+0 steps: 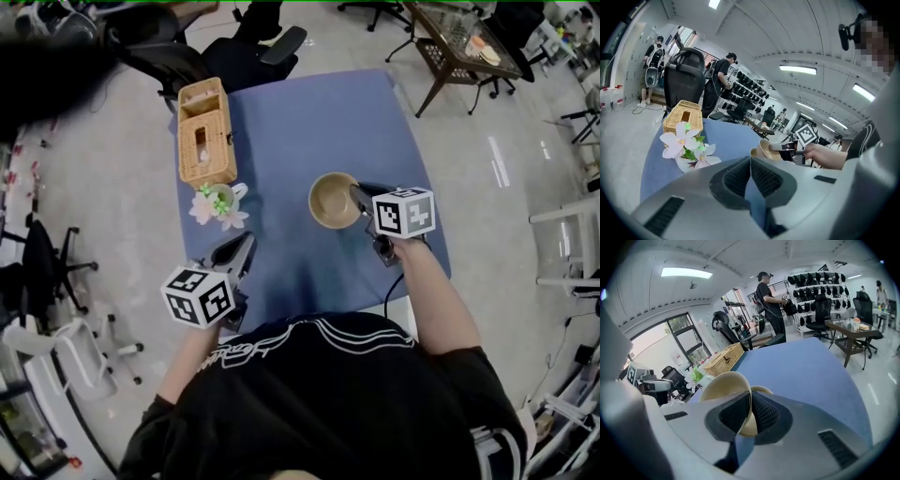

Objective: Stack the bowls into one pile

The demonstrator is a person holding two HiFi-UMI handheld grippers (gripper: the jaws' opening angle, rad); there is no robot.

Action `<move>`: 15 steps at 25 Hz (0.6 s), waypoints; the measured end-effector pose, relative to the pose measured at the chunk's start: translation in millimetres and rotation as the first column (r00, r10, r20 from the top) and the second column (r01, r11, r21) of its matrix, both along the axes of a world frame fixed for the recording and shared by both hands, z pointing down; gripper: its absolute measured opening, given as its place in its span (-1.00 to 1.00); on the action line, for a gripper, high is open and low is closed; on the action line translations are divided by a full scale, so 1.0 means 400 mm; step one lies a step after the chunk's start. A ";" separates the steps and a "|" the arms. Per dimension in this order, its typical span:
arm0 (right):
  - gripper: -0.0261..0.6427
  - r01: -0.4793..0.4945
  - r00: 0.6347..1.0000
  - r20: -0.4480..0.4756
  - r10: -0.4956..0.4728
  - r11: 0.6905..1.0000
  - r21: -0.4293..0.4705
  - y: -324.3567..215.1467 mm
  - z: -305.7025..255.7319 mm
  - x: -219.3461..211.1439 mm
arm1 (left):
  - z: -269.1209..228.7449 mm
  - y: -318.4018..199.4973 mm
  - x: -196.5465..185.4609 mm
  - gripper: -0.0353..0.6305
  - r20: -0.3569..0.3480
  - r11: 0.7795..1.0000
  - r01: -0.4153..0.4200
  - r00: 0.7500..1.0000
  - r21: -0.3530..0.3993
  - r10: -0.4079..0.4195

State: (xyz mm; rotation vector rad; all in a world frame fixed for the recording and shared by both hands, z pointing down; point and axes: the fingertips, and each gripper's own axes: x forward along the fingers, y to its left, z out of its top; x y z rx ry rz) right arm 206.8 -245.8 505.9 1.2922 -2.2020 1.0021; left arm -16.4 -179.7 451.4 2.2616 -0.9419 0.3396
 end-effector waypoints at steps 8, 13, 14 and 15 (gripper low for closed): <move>-0.80 -0.022 1.000 -0.012 0.022 1.000 -0.015 -0.035 0.044 0.049 | 0.044 -0.008 0.028 -0.81 0.007 1.000 0.009 1.000 -0.027 -0.009; -0.79 -0.036 0.999 -0.022 0.035 0.999 -0.028 -0.044 0.074 0.061 | 0.070 -0.013 0.039 -0.81 0.003 0.999 0.012 1.000 -0.044 -0.012; -0.79 -0.031 0.999 -0.029 0.031 0.999 -0.029 -0.045 0.081 0.062 | 0.076 -0.015 0.040 -0.81 0.000 0.999 0.015 1.000 -0.046 -0.015; -0.79 -0.027 0.999 -0.038 0.026 0.999 -0.029 -0.046 0.088 0.063 | 0.080 -0.017 0.041 -0.81 -0.003 0.999 0.018 1.000 -0.048 -0.018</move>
